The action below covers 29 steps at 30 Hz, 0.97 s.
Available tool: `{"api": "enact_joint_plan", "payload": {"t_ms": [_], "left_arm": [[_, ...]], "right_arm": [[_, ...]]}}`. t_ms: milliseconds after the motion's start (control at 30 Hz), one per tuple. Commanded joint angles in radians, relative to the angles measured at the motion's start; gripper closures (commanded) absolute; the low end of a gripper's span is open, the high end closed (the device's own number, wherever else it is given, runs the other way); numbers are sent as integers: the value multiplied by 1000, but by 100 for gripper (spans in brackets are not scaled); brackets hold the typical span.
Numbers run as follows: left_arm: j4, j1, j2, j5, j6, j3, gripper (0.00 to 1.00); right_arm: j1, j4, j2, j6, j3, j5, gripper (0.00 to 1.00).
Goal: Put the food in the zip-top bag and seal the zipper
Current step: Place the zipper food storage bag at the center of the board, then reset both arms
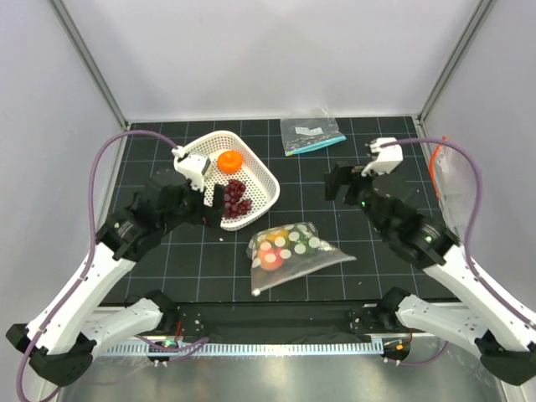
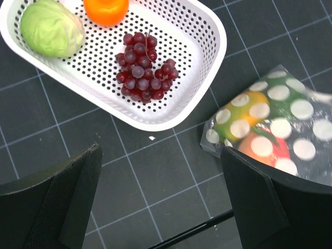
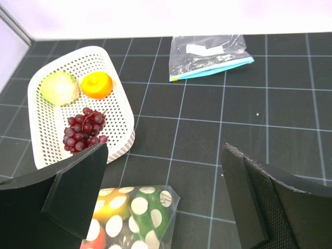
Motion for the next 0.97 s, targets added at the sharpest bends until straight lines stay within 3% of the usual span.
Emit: {"api": "enact_joint_plan", "payload": {"t_ms": [0,200,400,567,933], "left_arm": [[69,6,-94,-64,-96,-55,0],[133,6,-264,8,-101,-203,0],[141,6,-309,86,-113,-309,0],[148,6,-360,161,-128,-380,0],[184,6,-509,94,-118,-423,0]], "right_arm": [[-3,-106,-108,9,2,1,2],[-3,-212,-301,61,-73,56,1],[-3,-280,-432,152,-161,87,0],[-3,-358,-458,240,-207,124,0],[-3,-335,-476,233,-228,95,0]]}}
